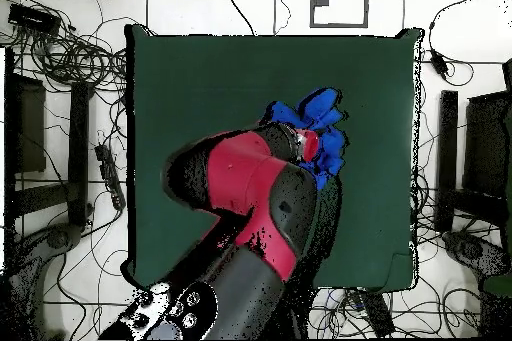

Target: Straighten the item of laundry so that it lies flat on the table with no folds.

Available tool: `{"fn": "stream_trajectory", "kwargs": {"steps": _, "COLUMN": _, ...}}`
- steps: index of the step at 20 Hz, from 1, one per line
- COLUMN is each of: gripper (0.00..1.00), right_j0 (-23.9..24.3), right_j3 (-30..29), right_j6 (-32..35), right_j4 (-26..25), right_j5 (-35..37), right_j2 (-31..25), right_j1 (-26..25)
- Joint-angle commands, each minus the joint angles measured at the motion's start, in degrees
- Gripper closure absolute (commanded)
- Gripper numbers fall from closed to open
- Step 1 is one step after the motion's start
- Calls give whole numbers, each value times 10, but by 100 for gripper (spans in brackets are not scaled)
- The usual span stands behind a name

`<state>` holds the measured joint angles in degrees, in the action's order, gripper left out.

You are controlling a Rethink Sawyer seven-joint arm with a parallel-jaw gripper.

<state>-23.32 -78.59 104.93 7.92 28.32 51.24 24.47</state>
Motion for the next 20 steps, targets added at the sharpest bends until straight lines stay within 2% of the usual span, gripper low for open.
{"fn": "stream_trajectory", "kwargs": {"steps": 1, "gripper": 100, "right_j0": 100, "right_j3": -188, "right_j6": 97, "right_j4": 103, "right_j5": 30, "right_j2": -208, "right_j1": 99}}
{"fn": "stream_trajectory", "kwargs": {"steps": 2, "gripper": 100, "right_j0": 125, "right_j3": -213, "right_j6": 77, "right_j4": 123, "right_j5": 20, "right_j2": -247, "right_j1": 113}}
{"fn": "stream_trajectory", "kwargs": {"steps": 3, "gripper": 100, "right_j0": 181, "right_j3": -273, "right_j6": 33, "right_j4": 176, "right_j5": -10, "right_j2": -333, "right_j1": 143}}
{"fn": "stream_trajectory", "kwargs": {"steps": 5, "gripper": 100, "right_j0": 233, "right_j3": -323, "right_j6": -7, "right_j4": 218, "right_j5": -52, "right_j2": -412, "right_j1": 158}}
{"fn": "stream_trajectory", "kwargs": {"steps": 7, "gripper": 100, "right_j0": 279, "right_j3": -362, "right_j6": -33, "right_j4": 247, "right_j5": -87, "right_j2": -479, "right_j1": 165}}
{"fn": "stream_trajectory", "kwargs": {"steps": 10, "gripper": 100, "right_j0": 354, "right_j3": -419, "right_j6": -39, "right_j4": 265, "right_j5": -154, "right_j2": -584, "right_j1": 171}}
{"fn": "stream_trajectory", "kwargs": {"steps": 11, "gripper": 100, "right_j0": 414, "right_j3": -461, "right_j6": -50, "right_j4": 286, "right_j5": -193, "right_j2": -667, "right_j1": 171}}
{"fn": "stream_trajectory", "kwargs": {"steps": 12, "gripper": 100, "right_j0": 441, "right_j3": -470, "right_j6": -31, "right_j4": 259, "right_j5": -221, "right_j2": -701, "right_j1": 165}}
{"fn": "stream_trajectory", "kwargs": {"steps": 13, "gripper": 100, "right_j0": 493, "right_j3": -490, "right_j6": -9, "right_j4": 223, "right_j5": -270, "right_j2": -764, "right_j1": 147}}
{"fn": "stream_trajectory", "kwargs": {"steps": 14, "gripper": 100, "right_j0": 519, "right_j3": -493, "right_j6": 7, "right_j4": 199, "right_j5": -284, "right_j2": -794, "right_j1": 133}}
{"fn": "stream_trajectory", "kwargs": {"steps": 15, "gripper": 100, "right_j0": 564, "right_j3": -500, "right_j6": 28, "right_j4": 158, "right_j5": -321, "right_j2": -847, "right_j1": 104}}
{"fn": "stream_trajectory", "kwargs": {"steps": 17, "gripper": 100, "right_j0": 606, "right_j3": -496, "right_j6": 58, "right_j4": 104, "right_j5": -341, "right_j2": -894, "right_j1": 63}}
{"fn": "stream_trajectory", "kwargs": {"steps": 20, "gripper": 100, "right_j0": 612, "right_j3": -474, "right_j6": 89, "right_j4": 34, "right_j5": -350, "right_j2": -897, "right_j1": 45}}
